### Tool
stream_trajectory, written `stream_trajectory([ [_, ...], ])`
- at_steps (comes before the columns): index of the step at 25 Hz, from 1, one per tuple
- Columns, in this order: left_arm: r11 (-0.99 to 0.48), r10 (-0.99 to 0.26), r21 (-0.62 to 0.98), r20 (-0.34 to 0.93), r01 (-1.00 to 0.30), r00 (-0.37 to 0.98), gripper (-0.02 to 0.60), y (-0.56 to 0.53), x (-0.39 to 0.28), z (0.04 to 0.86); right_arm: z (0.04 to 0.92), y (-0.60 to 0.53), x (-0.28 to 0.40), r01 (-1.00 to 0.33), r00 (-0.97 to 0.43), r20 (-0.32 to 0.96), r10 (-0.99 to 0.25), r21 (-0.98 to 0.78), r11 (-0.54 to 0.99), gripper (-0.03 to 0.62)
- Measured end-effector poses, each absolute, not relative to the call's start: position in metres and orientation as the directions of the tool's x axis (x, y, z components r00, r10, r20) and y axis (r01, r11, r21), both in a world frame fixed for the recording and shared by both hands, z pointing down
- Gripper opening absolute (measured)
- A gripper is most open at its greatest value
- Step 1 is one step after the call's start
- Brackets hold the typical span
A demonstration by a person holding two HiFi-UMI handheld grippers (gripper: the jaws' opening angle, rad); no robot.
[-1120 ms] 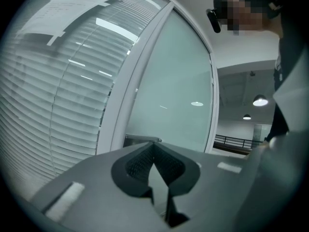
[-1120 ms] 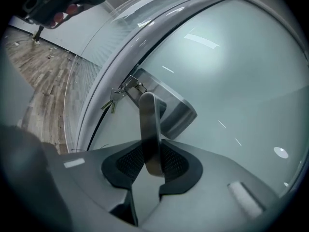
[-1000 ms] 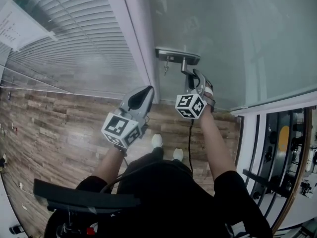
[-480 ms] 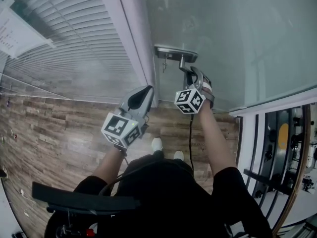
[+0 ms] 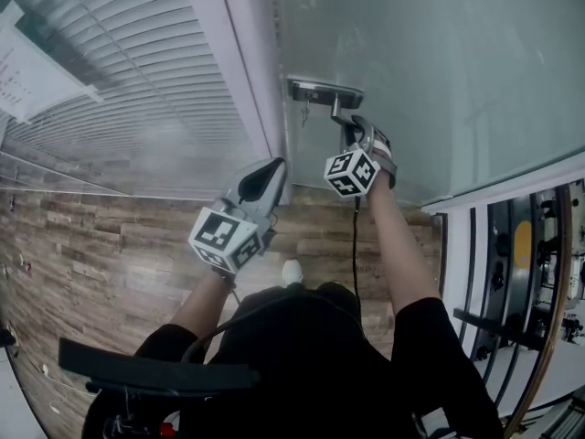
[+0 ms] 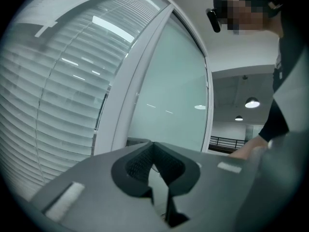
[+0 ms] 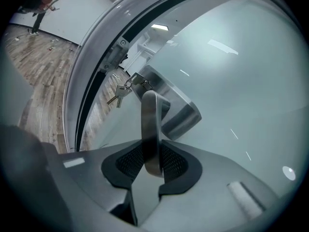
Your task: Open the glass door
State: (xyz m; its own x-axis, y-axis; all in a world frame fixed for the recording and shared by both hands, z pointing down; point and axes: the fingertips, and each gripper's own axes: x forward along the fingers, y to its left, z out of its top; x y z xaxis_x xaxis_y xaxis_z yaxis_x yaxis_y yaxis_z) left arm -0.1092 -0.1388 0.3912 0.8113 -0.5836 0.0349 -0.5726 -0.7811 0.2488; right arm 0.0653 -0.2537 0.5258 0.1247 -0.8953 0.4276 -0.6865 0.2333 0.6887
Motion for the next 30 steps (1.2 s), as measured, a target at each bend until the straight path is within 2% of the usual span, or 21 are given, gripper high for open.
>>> stream_trajectory([
  [7,-0.781,-0.579,0.271,0.022,-0.562,0.815,0.002,-0.139,-0.116,0.39,0.515,-0.268,0.08,-0.594,0.16,0.435,-0.886,0.759,0.265,0.095],
  [20,-0.779,-0.581,0.266,0.035,-0.568,0.813,0.002,-0.145,-0.11,0.396,0.517,-0.296,0.088,-0.628,0.161,0.447,-0.88,0.734,0.257,0.097],
  [30,-0.8,-0.55,0.26,0.044,-0.541,0.834,0.002,-0.158,-0.057,0.4,0.521,-0.323,0.104,-0.637,0.149,0.435,-0.888,0.729,0.25,0.097],
])
